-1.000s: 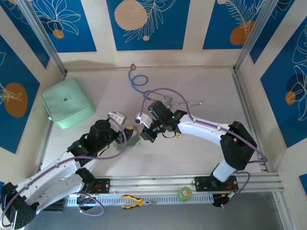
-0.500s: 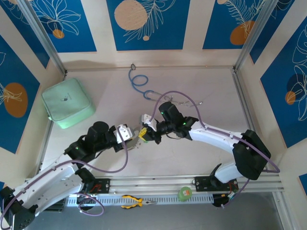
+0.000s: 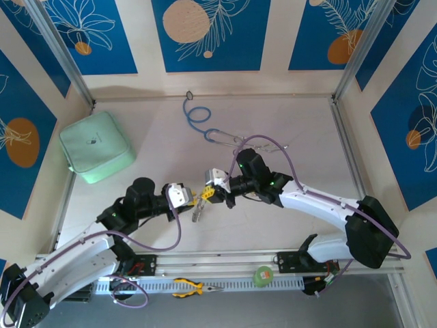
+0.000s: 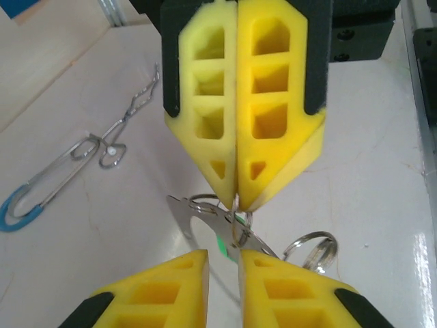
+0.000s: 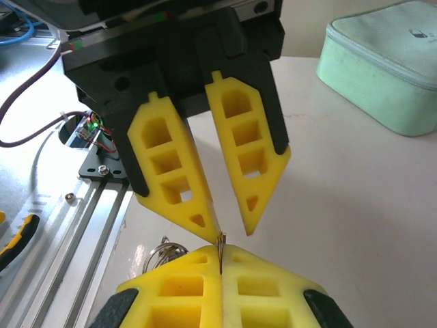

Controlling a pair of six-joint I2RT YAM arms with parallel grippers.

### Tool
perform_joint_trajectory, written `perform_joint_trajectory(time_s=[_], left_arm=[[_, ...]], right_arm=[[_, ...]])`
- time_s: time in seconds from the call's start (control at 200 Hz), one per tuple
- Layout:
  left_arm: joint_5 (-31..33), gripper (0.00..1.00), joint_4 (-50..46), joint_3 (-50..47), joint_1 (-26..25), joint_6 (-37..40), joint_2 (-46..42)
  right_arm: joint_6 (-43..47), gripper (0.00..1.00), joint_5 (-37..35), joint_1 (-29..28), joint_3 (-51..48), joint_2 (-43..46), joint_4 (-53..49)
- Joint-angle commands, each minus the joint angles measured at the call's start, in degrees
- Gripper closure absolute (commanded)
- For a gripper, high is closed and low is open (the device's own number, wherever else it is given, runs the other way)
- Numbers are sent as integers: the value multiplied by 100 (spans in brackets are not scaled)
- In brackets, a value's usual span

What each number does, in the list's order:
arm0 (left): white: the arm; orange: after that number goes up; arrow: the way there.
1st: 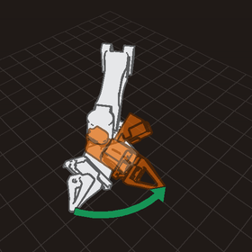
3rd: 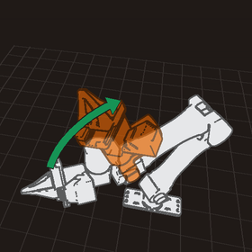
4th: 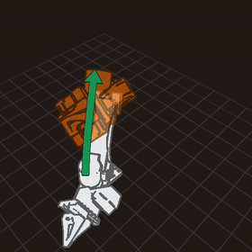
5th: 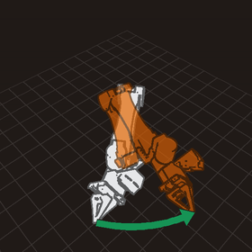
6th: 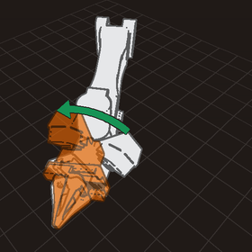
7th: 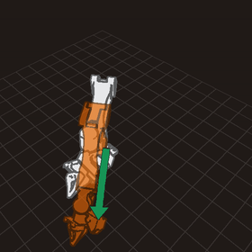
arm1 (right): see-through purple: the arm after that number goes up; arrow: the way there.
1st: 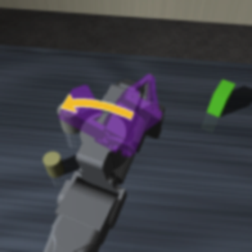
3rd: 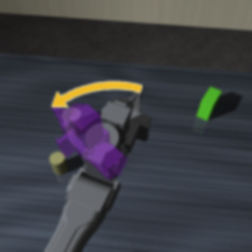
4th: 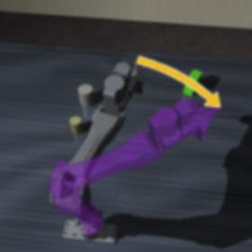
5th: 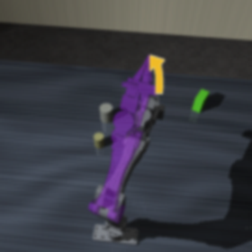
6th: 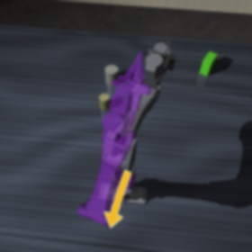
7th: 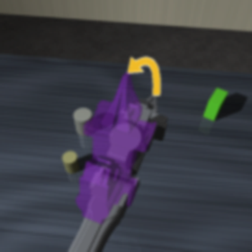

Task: Put the keys on the keyring

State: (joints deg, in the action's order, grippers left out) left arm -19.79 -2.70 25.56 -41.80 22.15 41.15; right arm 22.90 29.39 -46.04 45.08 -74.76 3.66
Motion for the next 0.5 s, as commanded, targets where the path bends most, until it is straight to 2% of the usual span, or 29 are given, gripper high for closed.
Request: perform_joint_trajectory(time_s=[0.0, 0.365, 0.495], left_arm=[[-214, 80, 506, -104, 2, -190, 53], [-738, 80, 909, -166, -9, -495, 264], [-747, 80, 982, -198, 4, -545, 260]], right_arm=[[274, 100, 383, 15, 36, 148, 22], [277, 100, 304, -72, 97, 140, 14], [289, 100, 281, -89, 124, 105, 17]])
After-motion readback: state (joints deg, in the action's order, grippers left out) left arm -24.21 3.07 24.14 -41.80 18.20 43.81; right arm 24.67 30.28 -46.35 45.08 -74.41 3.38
